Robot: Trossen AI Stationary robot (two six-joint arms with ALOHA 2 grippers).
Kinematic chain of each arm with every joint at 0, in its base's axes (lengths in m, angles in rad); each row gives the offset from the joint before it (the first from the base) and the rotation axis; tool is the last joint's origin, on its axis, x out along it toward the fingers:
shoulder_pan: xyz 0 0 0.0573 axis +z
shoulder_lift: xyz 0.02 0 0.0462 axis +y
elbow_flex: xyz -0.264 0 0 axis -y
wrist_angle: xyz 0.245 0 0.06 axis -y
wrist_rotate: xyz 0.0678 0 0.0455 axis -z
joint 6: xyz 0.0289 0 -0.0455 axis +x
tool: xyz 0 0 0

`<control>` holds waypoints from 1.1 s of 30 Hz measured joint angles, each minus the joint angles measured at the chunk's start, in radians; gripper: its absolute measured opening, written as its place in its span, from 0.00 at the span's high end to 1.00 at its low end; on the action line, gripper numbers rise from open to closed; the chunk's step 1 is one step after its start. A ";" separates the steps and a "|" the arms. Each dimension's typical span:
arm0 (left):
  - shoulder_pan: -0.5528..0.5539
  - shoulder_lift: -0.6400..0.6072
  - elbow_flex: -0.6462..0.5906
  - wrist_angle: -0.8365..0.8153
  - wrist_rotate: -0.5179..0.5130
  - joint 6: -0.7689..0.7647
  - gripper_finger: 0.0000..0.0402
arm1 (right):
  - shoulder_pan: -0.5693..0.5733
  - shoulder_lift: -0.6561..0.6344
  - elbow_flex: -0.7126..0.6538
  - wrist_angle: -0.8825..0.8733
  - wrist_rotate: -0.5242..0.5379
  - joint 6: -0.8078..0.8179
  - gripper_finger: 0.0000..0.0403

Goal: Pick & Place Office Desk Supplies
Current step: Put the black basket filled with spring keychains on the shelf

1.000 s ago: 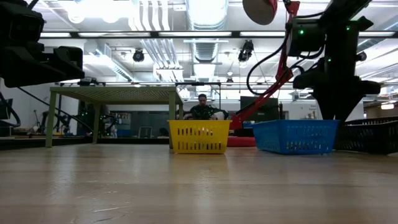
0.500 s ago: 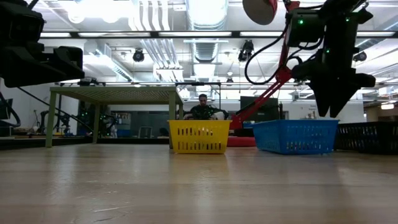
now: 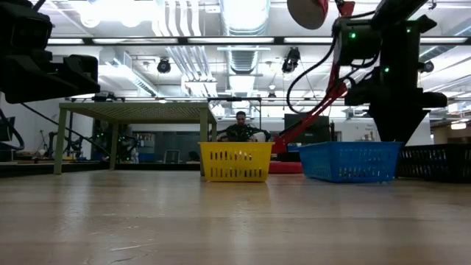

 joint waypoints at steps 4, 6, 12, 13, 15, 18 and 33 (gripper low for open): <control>0.000 0.000 0.000 0.000 0.000 0.000 0.57 | 0.001 0.053 0.000 0.008 0.029 0.022 0.63; 0.000 0.000 0.000 0.000 0.000 0.000 0.57 | 0.000 0.076 0.000 0.011 0.039 0.022 0.63; 0.000 0.000 0.000 0.000 0.000 0.000 0.57 | 0.000 0.092 0.000 0.012 0.043 0.022 0.68; 0.000 0.000 0.000 0.000 0.000 0.000 0.57 | 0.000 0.088 0.000 0.012 0.045 0.021 0.69; 0.000 0.000 0.000 0.000 0.000 0.000 0.57 | 0.000 0.077 0.000 0.014 0.046 0.020 0.72; 0.000 0.000 0.000 0.000 0.000 0.000 0.57 | 0.000 0.063 0.000 0.013 0.047 0.013 0.76; -0.001 0.000 0.000 0.000 0.000 0.000 0.57 | 0.000 0.060 0.000 0.014 0.046 0.005 0.81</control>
